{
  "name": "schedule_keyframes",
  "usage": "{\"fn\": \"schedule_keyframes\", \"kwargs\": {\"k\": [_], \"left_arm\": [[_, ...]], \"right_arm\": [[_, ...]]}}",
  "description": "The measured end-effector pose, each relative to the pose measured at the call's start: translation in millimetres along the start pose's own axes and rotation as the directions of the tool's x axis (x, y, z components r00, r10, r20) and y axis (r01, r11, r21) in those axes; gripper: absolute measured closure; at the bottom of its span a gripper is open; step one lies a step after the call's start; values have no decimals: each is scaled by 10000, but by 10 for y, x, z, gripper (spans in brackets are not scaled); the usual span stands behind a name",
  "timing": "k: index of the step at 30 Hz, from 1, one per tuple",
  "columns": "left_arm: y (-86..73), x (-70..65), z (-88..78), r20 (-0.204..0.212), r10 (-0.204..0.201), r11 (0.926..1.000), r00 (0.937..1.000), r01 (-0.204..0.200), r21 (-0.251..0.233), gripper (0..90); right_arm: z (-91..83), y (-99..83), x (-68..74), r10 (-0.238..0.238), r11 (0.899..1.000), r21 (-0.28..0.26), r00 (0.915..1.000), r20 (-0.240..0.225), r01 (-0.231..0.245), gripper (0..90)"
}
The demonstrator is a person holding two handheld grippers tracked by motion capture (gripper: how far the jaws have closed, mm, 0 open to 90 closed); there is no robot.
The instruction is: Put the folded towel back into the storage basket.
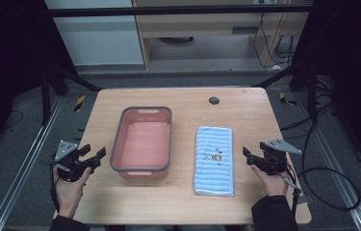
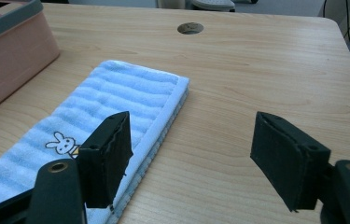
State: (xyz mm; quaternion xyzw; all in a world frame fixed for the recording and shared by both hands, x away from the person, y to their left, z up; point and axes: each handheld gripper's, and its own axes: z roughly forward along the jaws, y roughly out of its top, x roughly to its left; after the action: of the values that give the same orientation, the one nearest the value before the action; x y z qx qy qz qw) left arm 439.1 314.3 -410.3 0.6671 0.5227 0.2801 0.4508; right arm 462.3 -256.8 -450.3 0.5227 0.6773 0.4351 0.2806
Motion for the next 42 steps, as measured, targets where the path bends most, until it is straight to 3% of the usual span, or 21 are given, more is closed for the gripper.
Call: {"fn": "schedule_keyframes", "kwargs": {"k": [7, 20, 32, 42], "left_arm": [[66, -176, -33, 403, 215, 9997, 9990, -211, -103, 323], [107, -372, 0, 748, 525, 9984, 9958, -509, -231, 306], [223, -607, 67, 1153, 978, 9947, 9885, -933, -435, 297], [274, -835, 130, 1397, 1394, 9892, 9803, -1315, -645, 312]], "right_arm": [[-51, 50, -4, -49, 9999, -115, 9999, -107, 47, 302], [-111, 126, -75, 35, 9994, -338, 9998, -202, -42, 327], [-90, 219, -67, 126, 9994, -326, 9998, -178, -132, 292], [-96, 364, -4, -117, 9990, -440, 9989, -458, 97, 308]]}}
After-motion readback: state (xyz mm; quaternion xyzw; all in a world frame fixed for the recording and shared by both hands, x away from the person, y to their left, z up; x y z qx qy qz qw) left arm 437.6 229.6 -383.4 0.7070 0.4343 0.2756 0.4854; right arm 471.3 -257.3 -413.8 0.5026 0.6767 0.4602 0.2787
